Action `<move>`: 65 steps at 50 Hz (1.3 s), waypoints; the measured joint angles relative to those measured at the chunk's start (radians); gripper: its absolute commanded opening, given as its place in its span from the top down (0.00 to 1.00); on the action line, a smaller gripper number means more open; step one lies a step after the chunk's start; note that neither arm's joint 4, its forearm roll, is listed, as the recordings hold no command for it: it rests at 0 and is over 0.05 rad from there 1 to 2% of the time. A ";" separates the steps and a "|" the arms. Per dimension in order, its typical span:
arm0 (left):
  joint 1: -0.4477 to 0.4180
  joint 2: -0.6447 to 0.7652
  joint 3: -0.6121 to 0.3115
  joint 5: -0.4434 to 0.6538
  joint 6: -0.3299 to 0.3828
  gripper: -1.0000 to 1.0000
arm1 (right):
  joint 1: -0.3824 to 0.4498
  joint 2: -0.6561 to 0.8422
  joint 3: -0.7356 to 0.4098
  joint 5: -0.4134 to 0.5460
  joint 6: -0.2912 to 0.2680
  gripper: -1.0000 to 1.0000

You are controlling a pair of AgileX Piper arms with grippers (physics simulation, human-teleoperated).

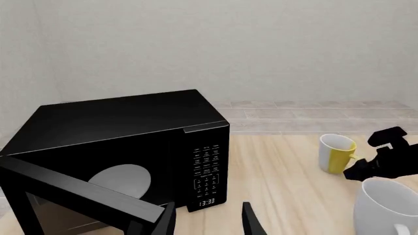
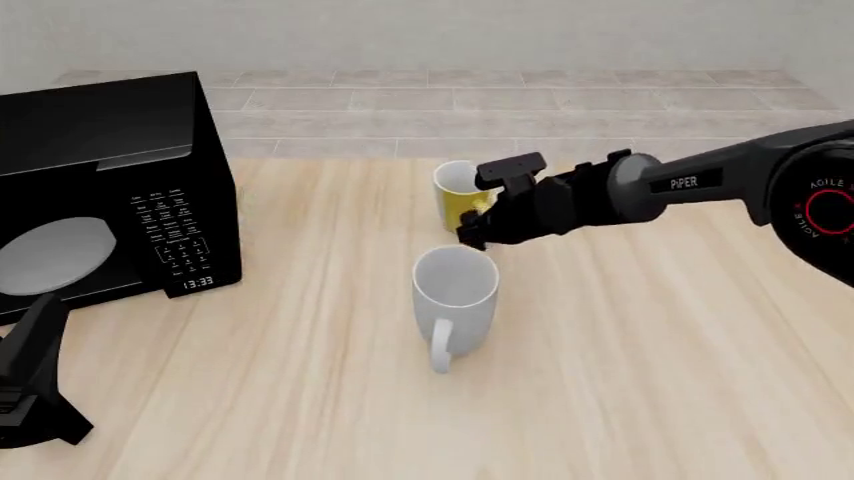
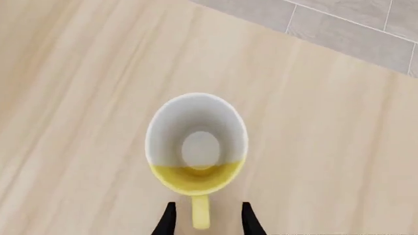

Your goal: Put the yellow and white mug to the front of the white mug.

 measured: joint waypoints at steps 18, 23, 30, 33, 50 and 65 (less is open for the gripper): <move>0.000 0.000 0.000 0.000 0.000 0.00 | -0.017 -0.078 0.024 0.018 -0.017 0.00; 0.000 0.000 0.000 0.000 0.000 0.00 | -0.017 -0.120 0.039 0.022 -0.024 0.00; 0.000 0.000 0.000 0.000 0.000 0.00 | -0.013 -0.188 0.072 0.022 -0.032 0.00; 0.000 0.000 0.000 0.000 0.000 0.00 | -0.009 -0.219 0.091 0.018 -0.033 0.00; 0.000 0.000 0.000 0.000 0.000 0.00 | 0.022 -0.431 0.252 -0.033 -0.042 0.00; 0.000 0.000 0.000 0.000 0.000 0.00 | 0.027 -0.631 0.414 -0.091 -0.062 0.00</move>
